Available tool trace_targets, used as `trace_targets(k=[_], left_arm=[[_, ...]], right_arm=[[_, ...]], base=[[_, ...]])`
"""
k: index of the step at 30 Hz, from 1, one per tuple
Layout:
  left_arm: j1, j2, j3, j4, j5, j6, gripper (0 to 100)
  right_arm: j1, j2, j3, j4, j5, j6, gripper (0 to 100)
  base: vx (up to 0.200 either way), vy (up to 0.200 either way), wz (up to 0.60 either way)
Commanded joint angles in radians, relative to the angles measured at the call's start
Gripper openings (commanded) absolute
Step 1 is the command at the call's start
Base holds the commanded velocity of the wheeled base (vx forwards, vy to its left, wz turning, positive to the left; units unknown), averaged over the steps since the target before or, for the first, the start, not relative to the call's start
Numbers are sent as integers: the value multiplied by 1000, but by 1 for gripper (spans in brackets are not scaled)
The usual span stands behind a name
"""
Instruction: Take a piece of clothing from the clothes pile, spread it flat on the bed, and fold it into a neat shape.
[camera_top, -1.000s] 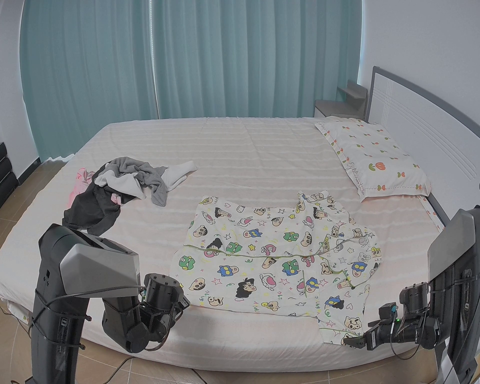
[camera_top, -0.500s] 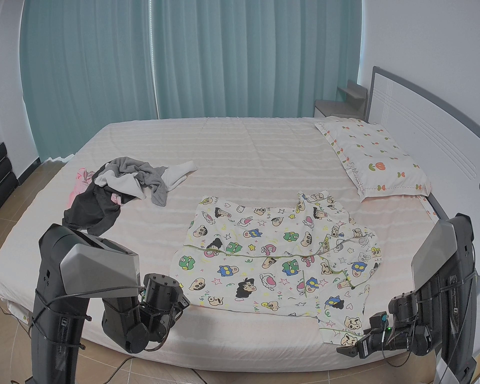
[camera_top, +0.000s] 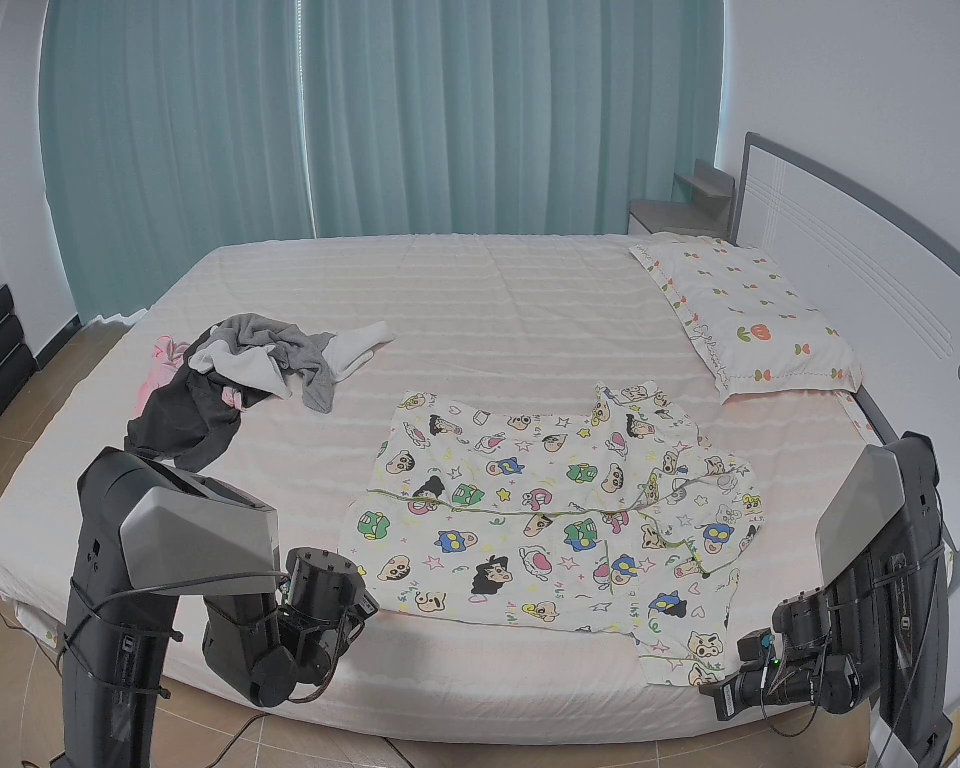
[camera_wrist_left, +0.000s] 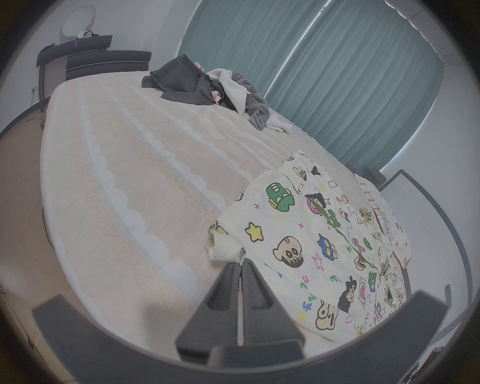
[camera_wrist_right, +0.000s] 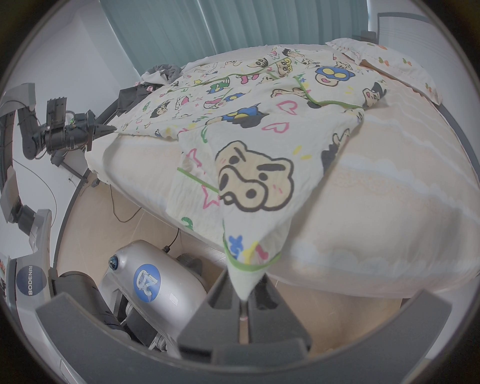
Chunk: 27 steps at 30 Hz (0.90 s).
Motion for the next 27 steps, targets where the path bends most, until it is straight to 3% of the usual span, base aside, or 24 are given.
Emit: trace_targets(k=[1,5,17,27], left_arm=[[0,0,3,-1,0,0,0],[-8,-2,29,-9,0,2,0],[-31,-2,108,-89,0,55,0],[-52,-14,158,-90,0,102,0]], right_arm=[[-15,-23,18,-18,5,22,0],[-23,-71,18,-15,18,45,0],[-51,-298,18,352,73,-21,0],[-64,-391,18,518,136,-44,0]], base=[[0,0,0],[0,0,0],[0,0,0],[0,0,0]])
